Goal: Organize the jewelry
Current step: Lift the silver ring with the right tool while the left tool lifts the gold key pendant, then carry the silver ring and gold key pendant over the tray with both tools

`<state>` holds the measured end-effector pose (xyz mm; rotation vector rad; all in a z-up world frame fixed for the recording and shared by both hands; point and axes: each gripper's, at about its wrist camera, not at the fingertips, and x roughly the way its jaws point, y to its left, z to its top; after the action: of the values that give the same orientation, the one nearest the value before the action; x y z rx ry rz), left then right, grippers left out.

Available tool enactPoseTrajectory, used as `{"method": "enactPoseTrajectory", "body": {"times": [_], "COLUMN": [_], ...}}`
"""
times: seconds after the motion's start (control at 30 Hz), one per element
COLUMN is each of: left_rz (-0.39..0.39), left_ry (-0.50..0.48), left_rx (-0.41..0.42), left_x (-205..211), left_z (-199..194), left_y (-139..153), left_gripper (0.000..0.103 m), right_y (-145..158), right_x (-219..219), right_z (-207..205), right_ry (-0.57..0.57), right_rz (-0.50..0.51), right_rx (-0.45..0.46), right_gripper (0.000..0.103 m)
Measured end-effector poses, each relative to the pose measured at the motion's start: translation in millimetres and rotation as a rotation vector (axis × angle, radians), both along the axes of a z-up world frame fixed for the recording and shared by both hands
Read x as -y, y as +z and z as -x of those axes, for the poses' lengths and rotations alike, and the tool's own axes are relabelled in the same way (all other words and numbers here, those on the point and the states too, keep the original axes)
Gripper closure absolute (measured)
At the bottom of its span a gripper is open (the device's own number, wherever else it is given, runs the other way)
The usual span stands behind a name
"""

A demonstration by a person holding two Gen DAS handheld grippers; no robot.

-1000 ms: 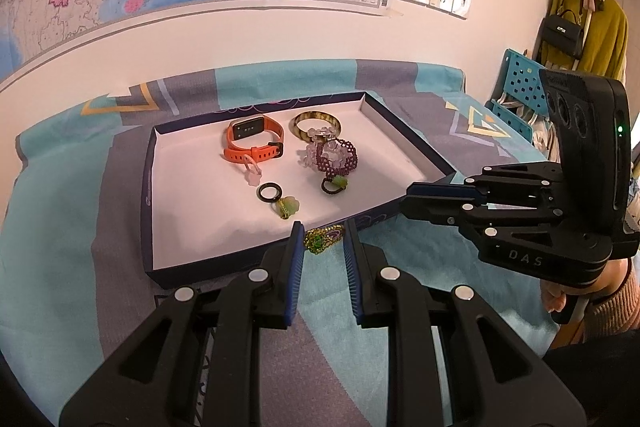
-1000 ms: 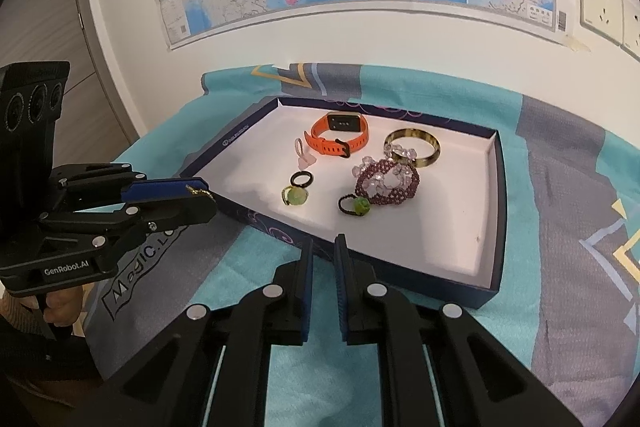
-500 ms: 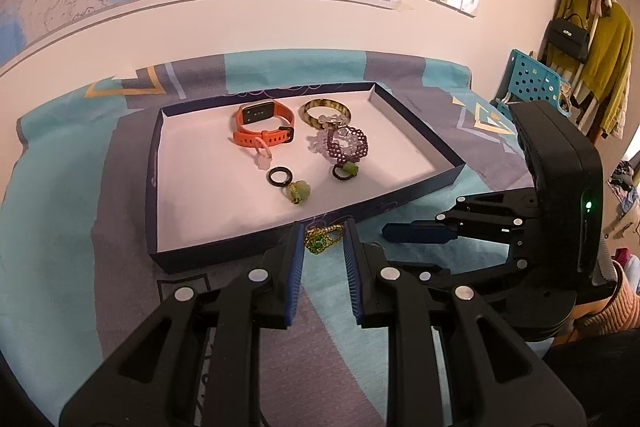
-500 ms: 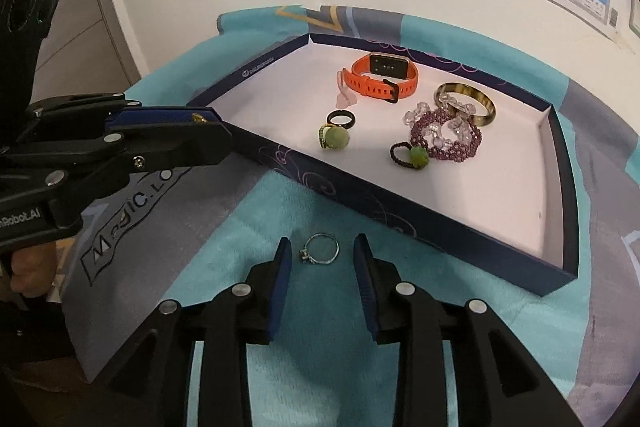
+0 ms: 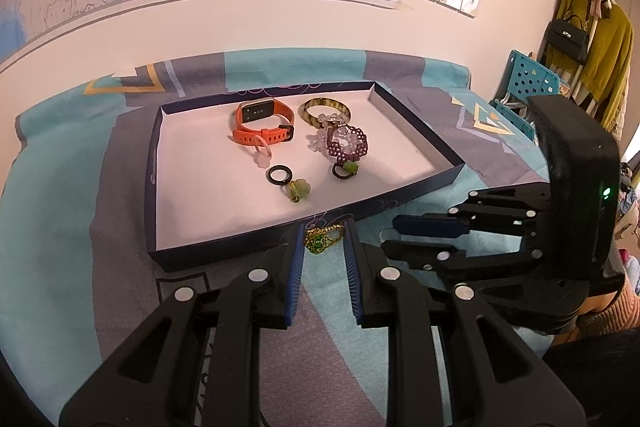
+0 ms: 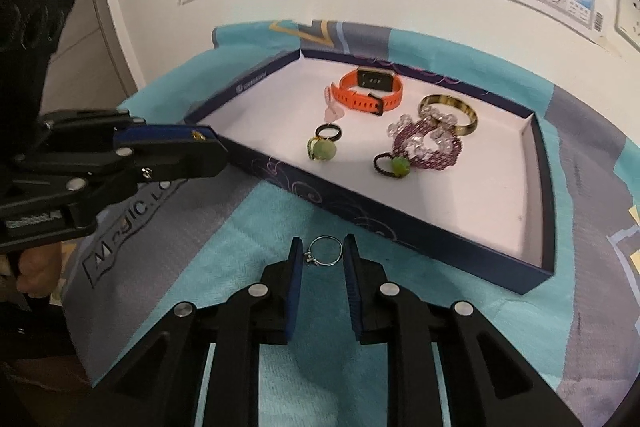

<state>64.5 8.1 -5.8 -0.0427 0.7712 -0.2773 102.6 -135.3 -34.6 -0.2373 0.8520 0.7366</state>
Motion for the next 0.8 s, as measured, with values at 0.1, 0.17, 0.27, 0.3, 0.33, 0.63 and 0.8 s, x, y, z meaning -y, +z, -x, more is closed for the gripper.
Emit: {"method": "enactPoseTrajectory", "body": {"times": [0.1,0.17,0.27,0.3,0.33,0.63,0.8], "left_rz": [0.002,-0.001,-0.005,-0.005,-0.006,-0.012,-0.013], "left_ry": [-0.002,-0.003,-0.005,-0.005,-0.004,-0.007,-0.007], "left_rx": [0.005,0.009,0.016,0.018,0.019,0.027,0.030], "left_x": [0.9,1.9,3.3,3.6,3.9,6.8,6.7], "left_z": [-0.6,-1.4,-2.5,-3.1,-3.7,-9.3,-11.6], "left_y": [1.6,2.6,5.4,5.9,6.4,10.0,10.2], "left_gripper": [0.083,0.083,0.083,0.083,0.083,0.083,0.083], "right_y": [9.1,16.3,23.3,24.2,26.1,32.4,34.0], "right_x": [7.8,14.4,19.6,21.2,22.7,24.0,23.8], "right_z": [0.4,-1.1,-3.2,-3.0,-4.3,-9.4,-14.2], "right_ry": [-0.016,-0.026,-0.039,-0.042,-0.046,-0.054,-0.056], "right_rz": [-0.020,-0.048,-0.058,-0.061,-0.066,-0.072,-0.075], "right_rx": [0.017,0.021,0.041,0.042,0.045,0.062,0.063], "right_gripper": [0.084,0.084,0.084,0.084,0.084,0.084,0.084]}}
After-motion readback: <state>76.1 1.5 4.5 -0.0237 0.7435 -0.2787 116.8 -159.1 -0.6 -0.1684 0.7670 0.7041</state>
